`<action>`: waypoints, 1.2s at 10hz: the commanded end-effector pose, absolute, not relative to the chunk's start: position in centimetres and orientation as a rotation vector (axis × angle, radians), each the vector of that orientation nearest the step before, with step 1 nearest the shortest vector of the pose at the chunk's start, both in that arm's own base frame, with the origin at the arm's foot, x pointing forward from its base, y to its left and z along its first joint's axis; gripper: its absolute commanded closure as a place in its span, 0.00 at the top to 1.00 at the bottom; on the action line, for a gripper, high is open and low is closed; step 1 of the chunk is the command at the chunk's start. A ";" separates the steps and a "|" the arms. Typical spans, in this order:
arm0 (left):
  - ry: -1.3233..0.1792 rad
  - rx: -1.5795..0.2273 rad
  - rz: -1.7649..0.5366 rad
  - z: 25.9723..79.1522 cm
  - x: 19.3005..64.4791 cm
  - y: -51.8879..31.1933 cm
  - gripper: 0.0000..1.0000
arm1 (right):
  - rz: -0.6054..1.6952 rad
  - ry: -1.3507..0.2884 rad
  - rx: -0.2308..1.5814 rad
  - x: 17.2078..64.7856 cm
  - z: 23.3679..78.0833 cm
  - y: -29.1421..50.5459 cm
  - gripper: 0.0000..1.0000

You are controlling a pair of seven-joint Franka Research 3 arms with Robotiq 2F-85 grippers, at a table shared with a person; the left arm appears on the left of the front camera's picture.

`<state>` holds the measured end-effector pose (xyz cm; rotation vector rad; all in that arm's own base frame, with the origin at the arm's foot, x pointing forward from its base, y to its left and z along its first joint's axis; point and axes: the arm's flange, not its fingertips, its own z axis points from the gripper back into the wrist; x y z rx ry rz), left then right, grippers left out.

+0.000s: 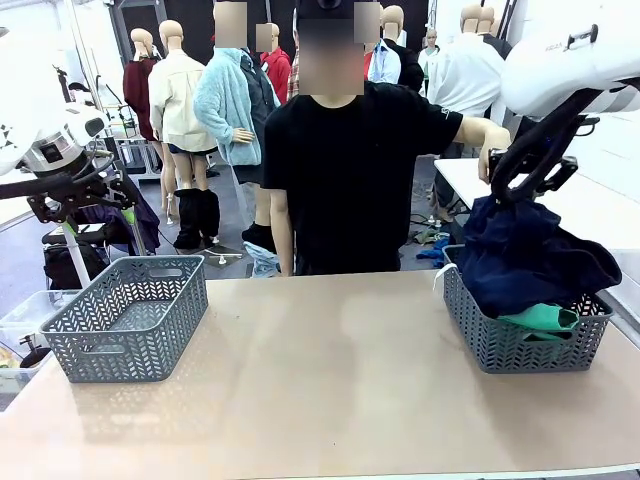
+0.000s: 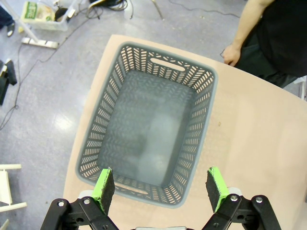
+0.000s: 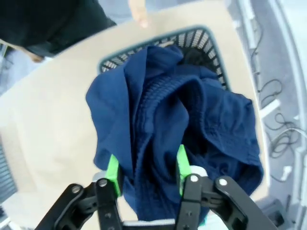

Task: Sort the tops and bottoms.
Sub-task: Sort the clothes according to human instructions.

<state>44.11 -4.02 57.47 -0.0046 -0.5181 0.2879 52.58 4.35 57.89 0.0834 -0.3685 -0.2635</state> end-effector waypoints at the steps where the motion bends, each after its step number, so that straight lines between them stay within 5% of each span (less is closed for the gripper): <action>1: -0.512 -0.020 0.311 57.5 44.0 -4.1 1.00 | -0.302 -0.414 0.044 51.0 58.0 4.3 1.00; 9: -0.512 -0.020 0.311 57.5 44.0 -4.1 1.00 | -0.164 -0.583 -0.065 44.5 68.8 5.5 1.00; 12: -0.512 -0.020 0.311 57.5 44.0 -4.1 1.00 | -0.186 -0.582 -0.030 44.7 68.7 5.8 1.00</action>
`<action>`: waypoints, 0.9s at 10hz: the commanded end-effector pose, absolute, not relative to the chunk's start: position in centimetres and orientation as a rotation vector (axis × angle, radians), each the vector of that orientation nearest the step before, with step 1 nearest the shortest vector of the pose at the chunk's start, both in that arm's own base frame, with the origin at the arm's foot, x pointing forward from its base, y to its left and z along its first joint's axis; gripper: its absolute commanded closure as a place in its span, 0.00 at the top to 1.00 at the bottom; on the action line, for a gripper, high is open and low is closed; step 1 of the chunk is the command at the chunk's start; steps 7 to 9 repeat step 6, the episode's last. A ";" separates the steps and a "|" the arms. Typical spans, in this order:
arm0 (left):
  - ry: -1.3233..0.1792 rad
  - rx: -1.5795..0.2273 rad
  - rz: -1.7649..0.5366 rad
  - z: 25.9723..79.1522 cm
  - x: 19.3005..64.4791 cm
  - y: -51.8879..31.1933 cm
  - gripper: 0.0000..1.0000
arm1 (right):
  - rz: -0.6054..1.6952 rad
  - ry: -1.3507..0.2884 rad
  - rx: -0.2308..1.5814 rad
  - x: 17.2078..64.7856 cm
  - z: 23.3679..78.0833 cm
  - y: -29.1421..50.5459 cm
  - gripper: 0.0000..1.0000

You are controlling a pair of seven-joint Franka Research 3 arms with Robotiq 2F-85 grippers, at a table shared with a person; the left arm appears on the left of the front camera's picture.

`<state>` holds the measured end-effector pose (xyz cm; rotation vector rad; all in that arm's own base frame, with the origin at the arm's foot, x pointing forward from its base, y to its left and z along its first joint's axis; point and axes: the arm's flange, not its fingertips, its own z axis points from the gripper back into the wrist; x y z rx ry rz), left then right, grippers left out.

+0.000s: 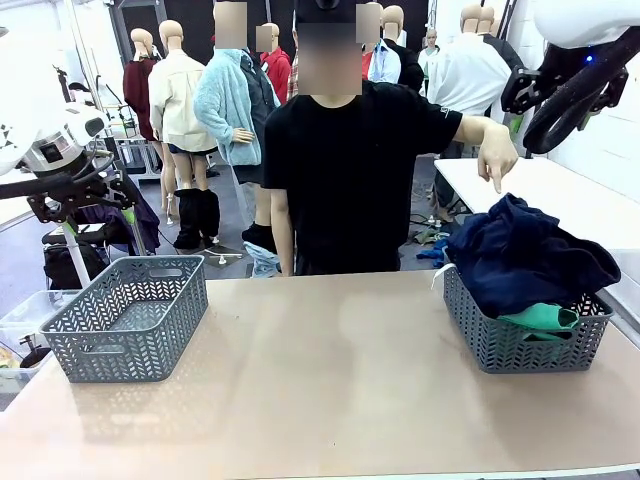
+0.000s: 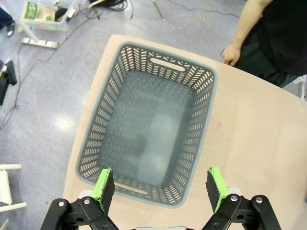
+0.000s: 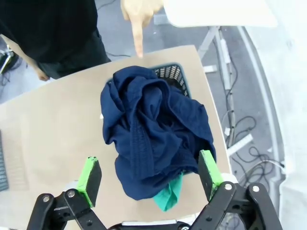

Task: Sort the tops and bottoms.
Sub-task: Sort the clothes according to human instructions.

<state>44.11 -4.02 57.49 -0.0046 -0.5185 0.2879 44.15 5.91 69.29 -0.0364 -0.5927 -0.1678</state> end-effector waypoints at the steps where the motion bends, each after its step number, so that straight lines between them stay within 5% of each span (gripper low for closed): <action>1: -0.512 -0.020 0.311 57.5 44.0 -4.1 1.00 | -0.186 -0.582 -0.030 44.7 68.7 5.8 1.00; 9: -0.512 -0.020 0.311 57.5 44.0 -4.1 1.00 | -0.186 -0.582 -0.030 44.7 68.7 5.8 1.00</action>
